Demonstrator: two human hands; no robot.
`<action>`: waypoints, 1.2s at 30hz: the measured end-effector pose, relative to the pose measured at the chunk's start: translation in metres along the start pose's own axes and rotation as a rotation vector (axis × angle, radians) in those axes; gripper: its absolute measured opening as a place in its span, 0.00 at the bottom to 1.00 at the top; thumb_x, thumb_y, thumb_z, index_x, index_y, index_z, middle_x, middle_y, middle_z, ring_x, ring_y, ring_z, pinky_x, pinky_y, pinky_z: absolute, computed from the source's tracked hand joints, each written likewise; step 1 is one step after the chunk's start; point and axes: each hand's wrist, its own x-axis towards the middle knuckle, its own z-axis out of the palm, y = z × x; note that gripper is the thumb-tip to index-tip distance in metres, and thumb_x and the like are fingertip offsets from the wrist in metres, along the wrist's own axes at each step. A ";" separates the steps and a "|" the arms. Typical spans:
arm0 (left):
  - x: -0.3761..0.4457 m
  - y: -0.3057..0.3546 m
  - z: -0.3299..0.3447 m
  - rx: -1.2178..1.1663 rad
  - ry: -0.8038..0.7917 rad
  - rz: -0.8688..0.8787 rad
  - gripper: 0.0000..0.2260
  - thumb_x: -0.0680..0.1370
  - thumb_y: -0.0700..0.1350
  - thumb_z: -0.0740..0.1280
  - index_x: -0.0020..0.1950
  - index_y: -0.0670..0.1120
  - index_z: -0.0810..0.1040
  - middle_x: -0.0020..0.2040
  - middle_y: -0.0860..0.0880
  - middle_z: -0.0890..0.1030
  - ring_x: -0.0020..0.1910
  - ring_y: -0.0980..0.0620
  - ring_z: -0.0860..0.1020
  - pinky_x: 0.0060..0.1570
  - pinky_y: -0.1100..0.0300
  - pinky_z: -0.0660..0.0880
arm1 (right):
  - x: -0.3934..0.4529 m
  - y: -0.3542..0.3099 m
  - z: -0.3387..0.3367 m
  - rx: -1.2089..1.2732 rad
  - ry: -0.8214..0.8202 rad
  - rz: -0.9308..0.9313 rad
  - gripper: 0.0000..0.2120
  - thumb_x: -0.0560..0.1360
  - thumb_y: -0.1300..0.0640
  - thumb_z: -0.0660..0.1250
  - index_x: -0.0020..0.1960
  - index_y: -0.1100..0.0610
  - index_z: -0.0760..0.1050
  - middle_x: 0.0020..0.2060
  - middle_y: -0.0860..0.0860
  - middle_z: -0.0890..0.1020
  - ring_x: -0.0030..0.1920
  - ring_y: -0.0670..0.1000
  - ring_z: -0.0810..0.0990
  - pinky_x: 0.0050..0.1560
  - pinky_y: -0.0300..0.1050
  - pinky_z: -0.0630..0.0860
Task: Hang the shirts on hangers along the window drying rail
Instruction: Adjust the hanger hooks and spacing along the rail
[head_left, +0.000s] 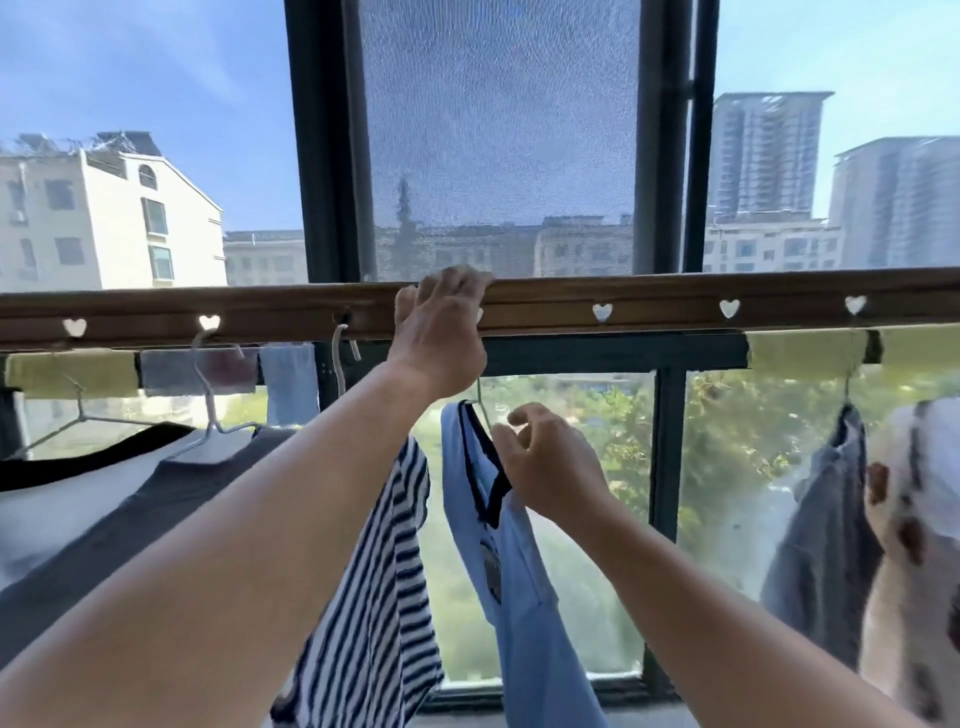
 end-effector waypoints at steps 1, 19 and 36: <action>0.001 0.001 0.003 0.005 0.013 -0.004 0.28 0.73 0.35 0.58 0.73 0.50 0.61 0.71 0.50 0.63 0.71 0.49 0.58 0.70 0.52 0.49 | -0.001 0.002 -0.004 0.005 0.025 -0.009 0.19 0.78 0.47 0.58 0.65 0.55 0.70 0.58 0.53 0.79 0.57 0.53 0.77 0.52 0.43 0.69; 0.014 0.141 0.083 -0.179 0.071 0.147 0.28 0.74 0.43 0.64 0.72 0.53 0.61 0.69 0.50 0.61 0.70 0.49 0.58 0.70 0.53 0.51 | 0.010 0.087 -0.097 -0.132 0.500 -0.048 0.29 0.73 0.55 0.65 0.72 0.54 0.58 0.67 0.53 0.62 0.68 0.53 0.61 0.70 0.45 0.58; 0.058 0.230 0.151 0.047 0.030 0.030 0.32 0.76 0.44 0.62 0.76 0.53 0.50 0.77 0.51 0.48 0.77 0.50 0.43 0.73 0.46 0.43 | 0.047 0.221 -0.170 0.154 0.126 0.334 0.33 0.78 0.60 0.57 0.76 0.63 0.42 0.66 0.58 0.70 0.65 0.56 0.71 0.64 0.49 0.66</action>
